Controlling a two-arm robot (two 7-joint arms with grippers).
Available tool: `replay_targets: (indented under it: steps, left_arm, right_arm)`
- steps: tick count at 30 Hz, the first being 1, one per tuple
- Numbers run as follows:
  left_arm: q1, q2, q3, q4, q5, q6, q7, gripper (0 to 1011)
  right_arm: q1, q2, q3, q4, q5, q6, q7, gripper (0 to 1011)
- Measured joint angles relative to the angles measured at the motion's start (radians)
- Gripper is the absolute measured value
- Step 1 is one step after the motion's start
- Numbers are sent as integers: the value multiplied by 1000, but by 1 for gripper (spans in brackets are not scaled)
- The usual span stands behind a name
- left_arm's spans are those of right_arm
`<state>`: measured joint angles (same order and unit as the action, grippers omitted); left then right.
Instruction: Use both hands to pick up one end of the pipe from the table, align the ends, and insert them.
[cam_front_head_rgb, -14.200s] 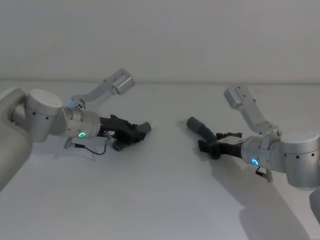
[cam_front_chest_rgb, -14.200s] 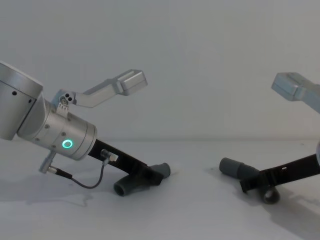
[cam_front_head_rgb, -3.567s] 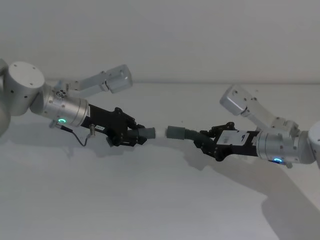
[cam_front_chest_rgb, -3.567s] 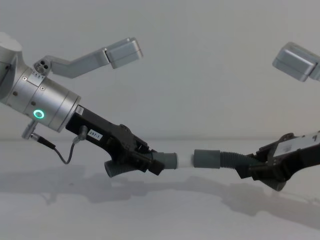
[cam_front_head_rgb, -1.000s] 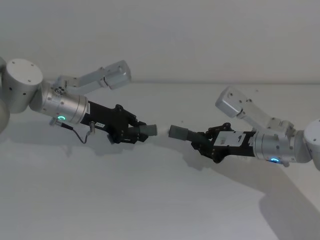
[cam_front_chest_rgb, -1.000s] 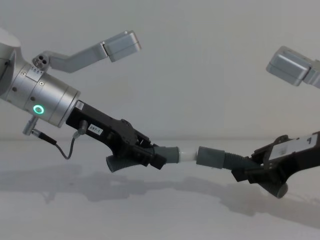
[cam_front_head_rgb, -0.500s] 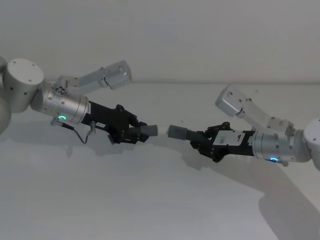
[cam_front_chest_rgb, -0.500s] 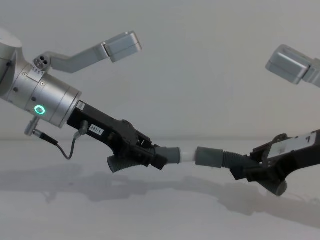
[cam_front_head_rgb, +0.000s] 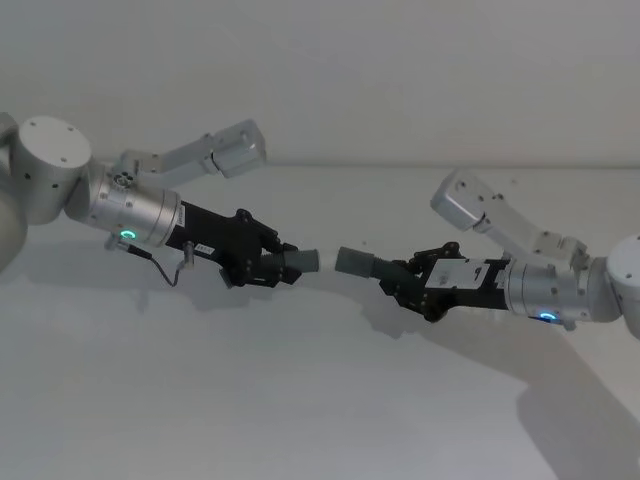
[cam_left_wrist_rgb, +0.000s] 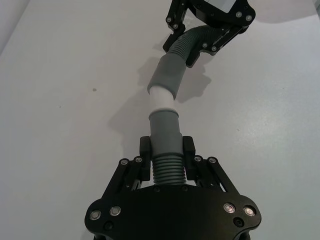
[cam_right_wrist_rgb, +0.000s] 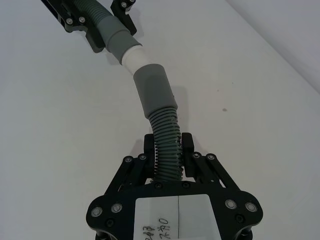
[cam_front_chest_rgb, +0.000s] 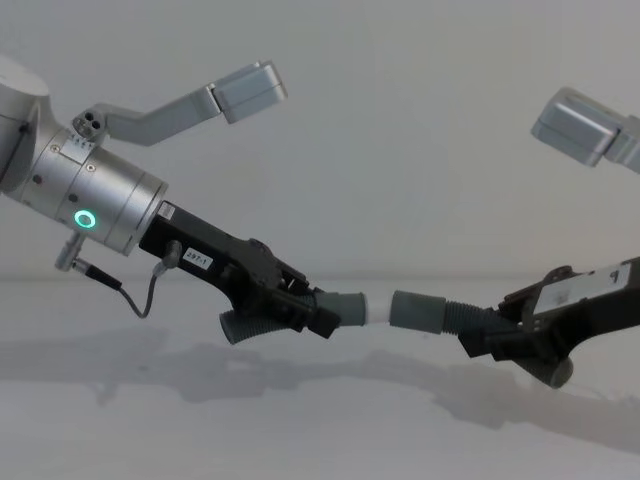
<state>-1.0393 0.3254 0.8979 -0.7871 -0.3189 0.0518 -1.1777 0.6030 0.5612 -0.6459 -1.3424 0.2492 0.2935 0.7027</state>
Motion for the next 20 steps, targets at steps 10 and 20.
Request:
replay_targets:
  steps: [10,20]
  left_arm:
    - [-2,-7,-3,9,-1,-2,-2,366]
    - [-3,-9,-4,13,0,-1,-2,366]
  right_arm:
    - [7,-1,-5,8,2,-4,7,301]
    - [10,0,-8,10,3,-6,11,302]
